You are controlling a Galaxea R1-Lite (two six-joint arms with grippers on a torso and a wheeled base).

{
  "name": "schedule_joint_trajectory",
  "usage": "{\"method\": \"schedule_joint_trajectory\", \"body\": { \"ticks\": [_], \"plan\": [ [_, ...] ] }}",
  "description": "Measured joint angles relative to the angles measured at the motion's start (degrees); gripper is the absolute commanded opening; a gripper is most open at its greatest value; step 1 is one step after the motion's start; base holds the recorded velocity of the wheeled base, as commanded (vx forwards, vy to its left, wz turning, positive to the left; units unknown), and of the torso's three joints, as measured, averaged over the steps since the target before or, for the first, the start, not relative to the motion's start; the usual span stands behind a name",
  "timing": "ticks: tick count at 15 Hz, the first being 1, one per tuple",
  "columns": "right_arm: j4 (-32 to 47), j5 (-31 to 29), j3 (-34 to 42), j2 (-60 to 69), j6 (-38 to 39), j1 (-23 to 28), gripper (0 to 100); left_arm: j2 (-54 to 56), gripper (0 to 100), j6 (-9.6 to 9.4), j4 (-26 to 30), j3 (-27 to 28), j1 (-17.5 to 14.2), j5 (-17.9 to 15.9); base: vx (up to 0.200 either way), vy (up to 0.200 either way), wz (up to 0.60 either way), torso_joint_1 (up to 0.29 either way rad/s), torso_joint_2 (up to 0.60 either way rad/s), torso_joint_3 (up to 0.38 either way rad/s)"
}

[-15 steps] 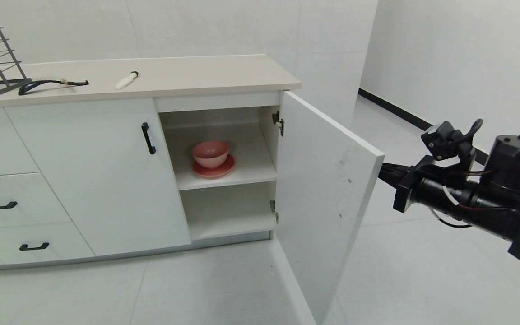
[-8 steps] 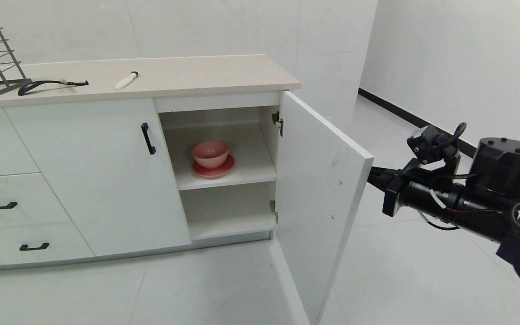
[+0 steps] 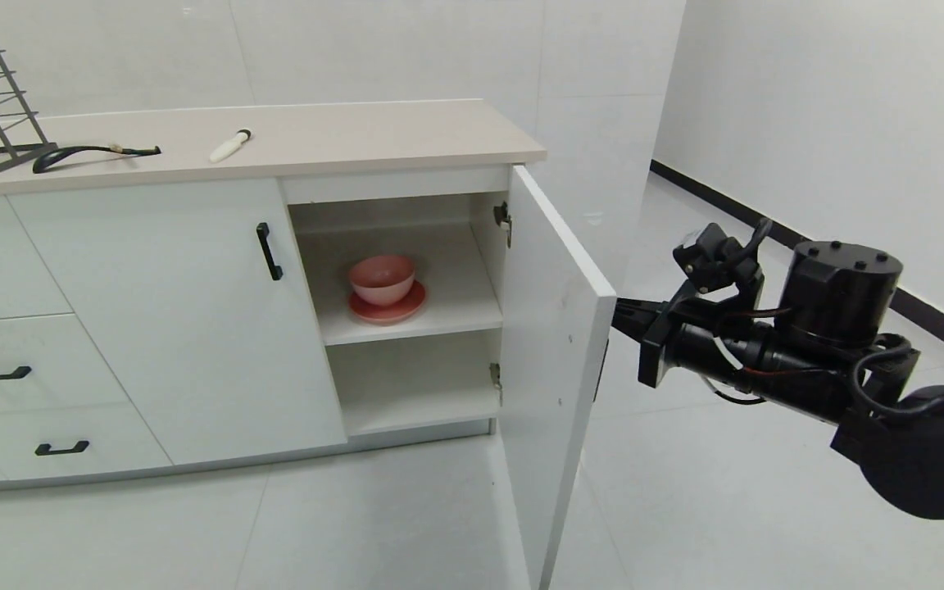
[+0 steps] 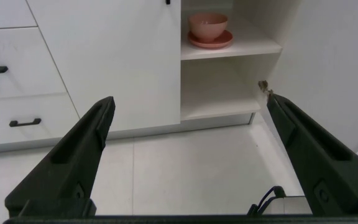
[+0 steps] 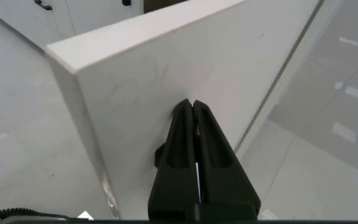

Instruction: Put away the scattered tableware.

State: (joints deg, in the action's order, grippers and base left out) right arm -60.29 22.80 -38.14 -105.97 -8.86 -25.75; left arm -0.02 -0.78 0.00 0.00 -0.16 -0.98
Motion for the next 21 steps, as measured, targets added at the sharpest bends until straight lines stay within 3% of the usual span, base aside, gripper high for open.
{"method": "schedule_joint_trajectory", "body": {
  "ticks": [12, 21],
  "plan": [
    [-2.1, -2.3, -15.8, -12.8, 0.5, -8.6, 0, 0.0, 100, 0.07, 0.0, 0.0, 0.0, 0.0, 0.0, 0.0, 0.0, 0.0, 0.0, 0.0],
    [-4.4, -2.3, -23.9, -21.4, 0.5, -9.8, 0, 0.0, 100, 0.07, 0.0, 0.0, 0.0, 0.0, 0.0, 0.0, 0.0, 0.0, 0.0, 0.0]
  ]
}}
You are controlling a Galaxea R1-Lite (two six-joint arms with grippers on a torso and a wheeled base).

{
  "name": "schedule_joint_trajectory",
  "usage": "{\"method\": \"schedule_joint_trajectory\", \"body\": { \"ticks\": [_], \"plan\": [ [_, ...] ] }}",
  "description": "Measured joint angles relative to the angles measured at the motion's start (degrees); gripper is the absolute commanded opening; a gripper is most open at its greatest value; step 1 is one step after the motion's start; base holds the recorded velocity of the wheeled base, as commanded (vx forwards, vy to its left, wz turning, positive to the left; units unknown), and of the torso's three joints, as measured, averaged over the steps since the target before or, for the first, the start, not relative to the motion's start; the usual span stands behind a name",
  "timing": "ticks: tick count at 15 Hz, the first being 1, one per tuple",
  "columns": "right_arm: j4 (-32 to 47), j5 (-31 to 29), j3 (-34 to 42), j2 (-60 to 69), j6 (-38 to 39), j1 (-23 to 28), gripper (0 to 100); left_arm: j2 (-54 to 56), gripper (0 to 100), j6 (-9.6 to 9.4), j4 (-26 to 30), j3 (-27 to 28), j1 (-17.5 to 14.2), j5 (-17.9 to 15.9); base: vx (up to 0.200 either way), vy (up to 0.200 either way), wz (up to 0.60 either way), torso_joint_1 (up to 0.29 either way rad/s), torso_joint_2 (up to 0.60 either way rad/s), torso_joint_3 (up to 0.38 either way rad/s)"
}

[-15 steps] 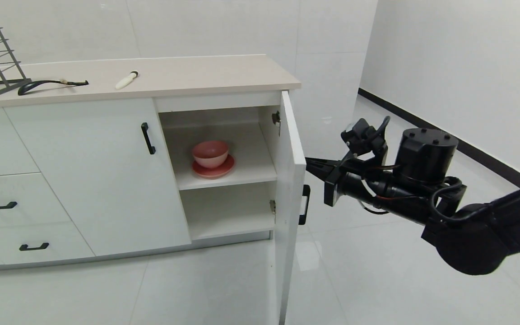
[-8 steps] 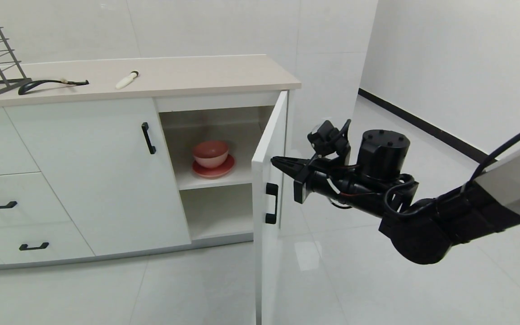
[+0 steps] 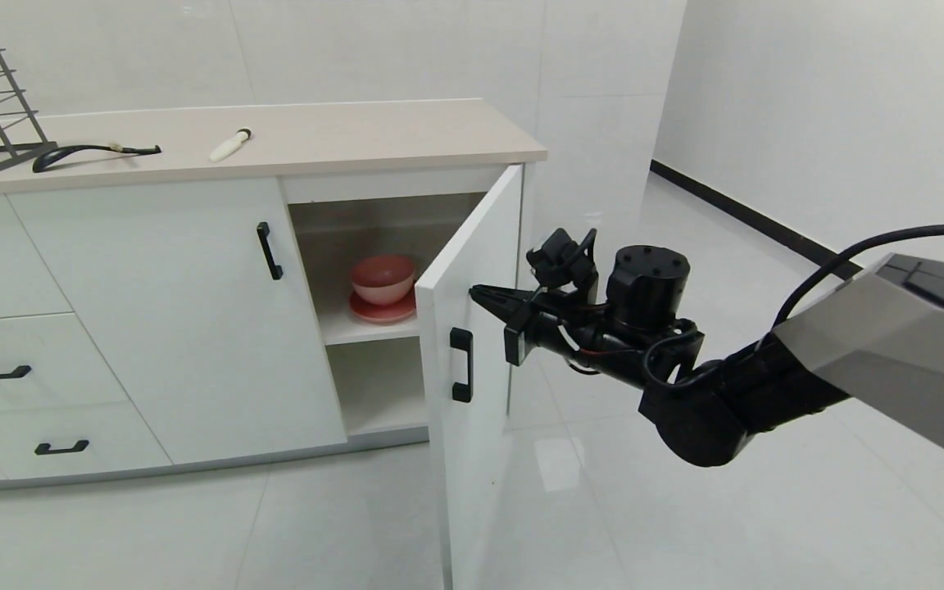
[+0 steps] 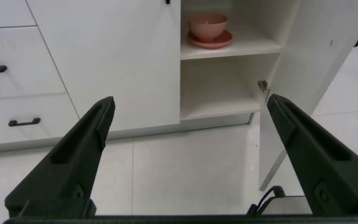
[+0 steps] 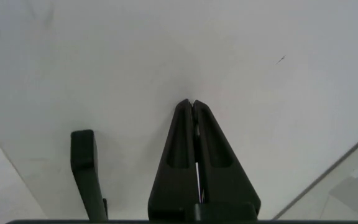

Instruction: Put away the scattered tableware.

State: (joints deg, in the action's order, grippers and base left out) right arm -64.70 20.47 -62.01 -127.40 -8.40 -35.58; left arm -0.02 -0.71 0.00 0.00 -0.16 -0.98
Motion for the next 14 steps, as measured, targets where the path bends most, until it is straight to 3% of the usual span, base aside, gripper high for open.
{"method": "schedule_joint_trajectory", "body": {
  "ticks": [7, 14],
  "plan": [
    [0.0, -0.1, -6.1, -4.9, 0.1, -1.0, 0, 0.0, 100, 0.02, 0.0, 0.0, 0.0, 0.0, 0.0, 0.2, 0.0, 0.0, 0.0, 0.003],
    [-1.3, -0.8, -8.8, -7.0, 1.3, -0.6, 0, 0.0, 100, 0.0, 0.0, 0.0, 0.0, 0.0, 0.0, 0.0, 0.0, 0.0, 0.0, 0.0]
  ]
}}
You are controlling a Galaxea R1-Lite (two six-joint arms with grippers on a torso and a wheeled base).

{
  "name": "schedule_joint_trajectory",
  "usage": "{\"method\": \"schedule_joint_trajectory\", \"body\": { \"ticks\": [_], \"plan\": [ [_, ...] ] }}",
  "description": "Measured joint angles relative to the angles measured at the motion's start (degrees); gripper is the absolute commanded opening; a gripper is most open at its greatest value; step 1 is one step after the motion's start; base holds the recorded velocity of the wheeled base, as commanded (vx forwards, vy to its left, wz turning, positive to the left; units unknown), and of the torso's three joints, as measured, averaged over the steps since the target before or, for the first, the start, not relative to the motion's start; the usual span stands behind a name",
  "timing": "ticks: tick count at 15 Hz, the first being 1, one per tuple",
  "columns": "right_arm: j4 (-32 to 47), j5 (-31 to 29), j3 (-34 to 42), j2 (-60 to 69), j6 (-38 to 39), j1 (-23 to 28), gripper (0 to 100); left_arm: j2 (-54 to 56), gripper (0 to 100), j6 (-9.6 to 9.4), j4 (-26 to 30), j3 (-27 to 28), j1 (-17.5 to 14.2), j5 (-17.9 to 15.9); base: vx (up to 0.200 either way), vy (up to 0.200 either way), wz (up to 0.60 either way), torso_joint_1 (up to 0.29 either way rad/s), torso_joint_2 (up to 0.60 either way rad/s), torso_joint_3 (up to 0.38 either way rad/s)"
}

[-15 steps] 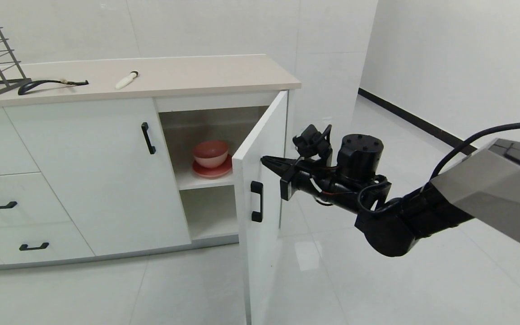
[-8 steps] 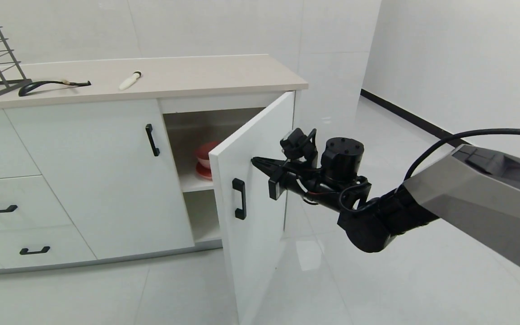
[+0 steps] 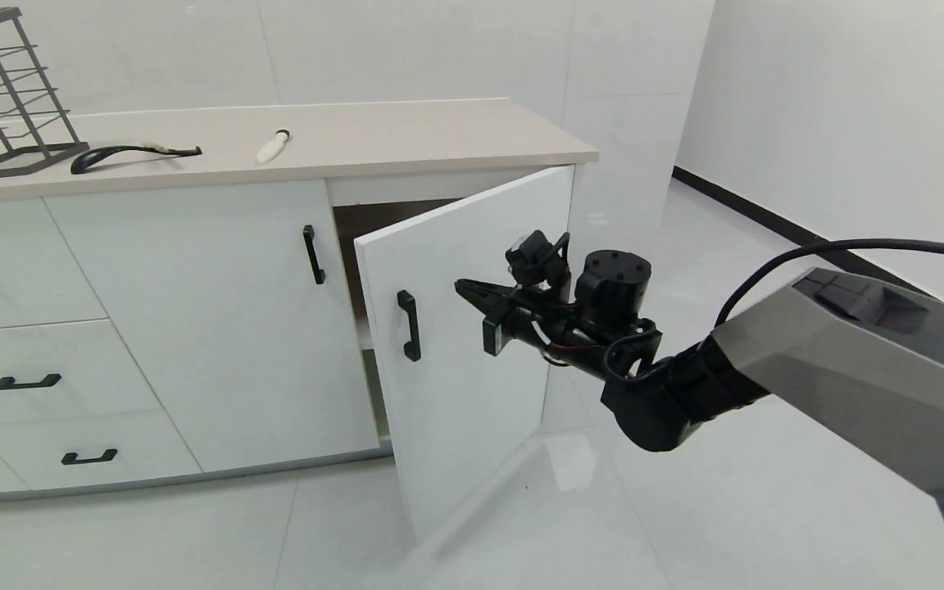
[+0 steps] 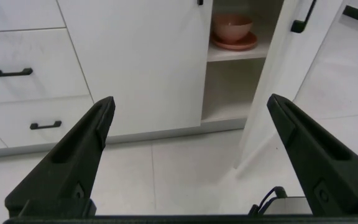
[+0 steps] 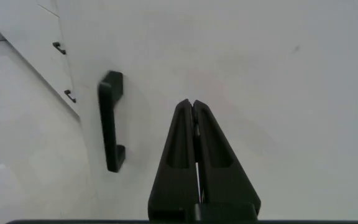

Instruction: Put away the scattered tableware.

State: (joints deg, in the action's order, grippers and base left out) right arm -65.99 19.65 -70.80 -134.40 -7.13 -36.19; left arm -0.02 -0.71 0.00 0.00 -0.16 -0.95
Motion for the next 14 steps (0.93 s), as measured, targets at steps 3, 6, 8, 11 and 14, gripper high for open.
{"method": "schedule_joint_trajectory", "body": {
  "ticks": [3, 6, 8, 11, 14],
  "plan": [
    [-0.6, -0.6, 7.5, 5.9, 0.0, 0.1, 0, 0.0, 100, 0.0, 0.0, 0.0, 0.0, 0.0, 0.0, 0.0, 0.0, 0.0, 0.0, 0.0],
    [-1.3, -1.5, 19.5, 19.2, 0.0, 0.7, 0, 0.0, 100, 0.0, 0.0, 0.0, 0.0, 0.0, 0.0, 0.0, 0.0, 0.0, 0.0, 0.0],
    [-1.4, -1.9, 27.5, 30.6, 0.0, 2.5, 0, 0.0, 100, 0.02, 0.0, 0.0, 0.0, 0.0, 0.0, 0.1, 0.0, 0.001, 0.01, 0.001],
    [-0.8, -2.0, 41.4, 54.7, -0.1, 9.5, 0, 0.0, 100, 0.0, 0.0, 0.0, 0.0, 0.0, 0.0, 0.2, 0.0, 0.001, 0.0, 0.004],
    [4.4, -2.1, 50.9, 79.1, -0.2, 18.4, 0, 0.0, 100, 0.02, 0.0, 0.0, 0.1, 0.0, 0.0, 0.0, 0.0, 0.0, 0.0, 0.0]
  ]
}}
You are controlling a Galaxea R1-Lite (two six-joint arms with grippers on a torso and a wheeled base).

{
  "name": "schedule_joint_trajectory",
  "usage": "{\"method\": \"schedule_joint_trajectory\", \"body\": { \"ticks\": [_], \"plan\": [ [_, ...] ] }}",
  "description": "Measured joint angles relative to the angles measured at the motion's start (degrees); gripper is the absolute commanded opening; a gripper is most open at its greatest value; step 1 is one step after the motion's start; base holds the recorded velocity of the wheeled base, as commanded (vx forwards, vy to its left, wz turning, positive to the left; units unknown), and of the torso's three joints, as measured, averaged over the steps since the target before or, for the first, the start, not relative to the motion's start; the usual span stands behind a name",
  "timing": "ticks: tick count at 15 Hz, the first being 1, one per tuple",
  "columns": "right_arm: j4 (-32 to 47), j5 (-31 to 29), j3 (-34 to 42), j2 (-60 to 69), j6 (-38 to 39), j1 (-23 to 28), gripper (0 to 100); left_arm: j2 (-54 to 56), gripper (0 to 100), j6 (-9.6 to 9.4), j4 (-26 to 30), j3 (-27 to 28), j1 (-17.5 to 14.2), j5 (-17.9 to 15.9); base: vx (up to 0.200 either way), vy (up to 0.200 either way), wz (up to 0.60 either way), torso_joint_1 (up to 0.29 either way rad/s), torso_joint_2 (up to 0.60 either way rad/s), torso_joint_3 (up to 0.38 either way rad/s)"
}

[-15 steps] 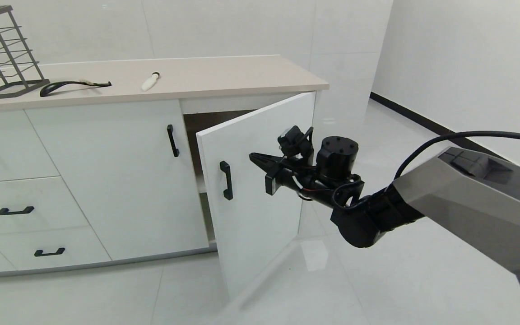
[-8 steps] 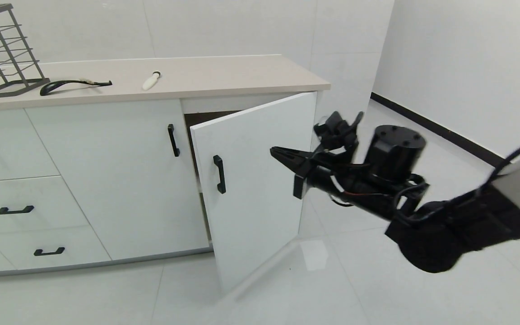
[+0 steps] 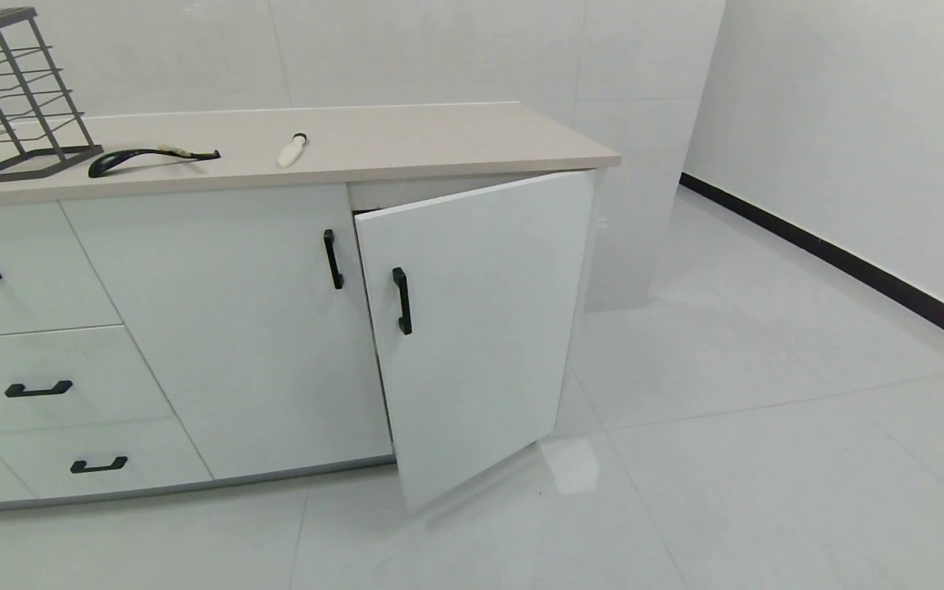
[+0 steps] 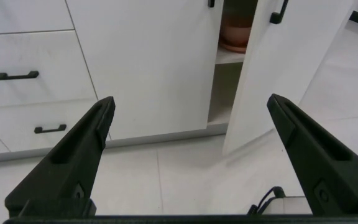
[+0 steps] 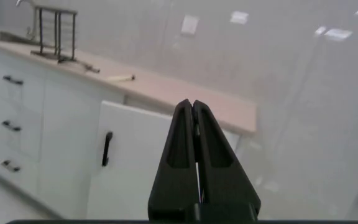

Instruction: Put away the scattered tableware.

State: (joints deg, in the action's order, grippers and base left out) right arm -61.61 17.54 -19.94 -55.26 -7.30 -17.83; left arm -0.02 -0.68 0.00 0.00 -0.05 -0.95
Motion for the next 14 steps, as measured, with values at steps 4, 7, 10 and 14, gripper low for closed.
{"method": "schedule_joint_trajectory", "body": {
  "ticks": [4, 7, 10, 14],
  "plan": [
    [19.1, 0.0, 6.3, 30.8, -0.5, 11.8, 0, 0.0, 100, 0.0, 0.0, 0.0, -0.1, 0.0, 0.0, 0.0, 0.0, 0.0, 0.0, 0.0],
    [32.9, -0.6, 11.7, 45.2, -1.2, 17.2, 0, 0.0, 100, -0.02, 0.0, 0.0, -0.1, 0.0, 0.0, 0.0, 0.0, 0.0, 0.0, 0.0],
    [49.1, -6.5, 18.6, 51.2, -0.5, 18.1, 0, 0.0, 100, -0.02, 0.0, 0.0, -0.1, 0.0, 0.0, 0.0, 0.0, 0.0, 0.0, 0.0],
    [59.3, -13.1, 19.8, 54.4, 2.2, 18.0, 0, 0.0, 100, -0.02, 0.0, 0.0, -0.1, 0.0, 0.0, 0.0, 0.0, 0.0, 0.0, 0.0]
  ]
}}
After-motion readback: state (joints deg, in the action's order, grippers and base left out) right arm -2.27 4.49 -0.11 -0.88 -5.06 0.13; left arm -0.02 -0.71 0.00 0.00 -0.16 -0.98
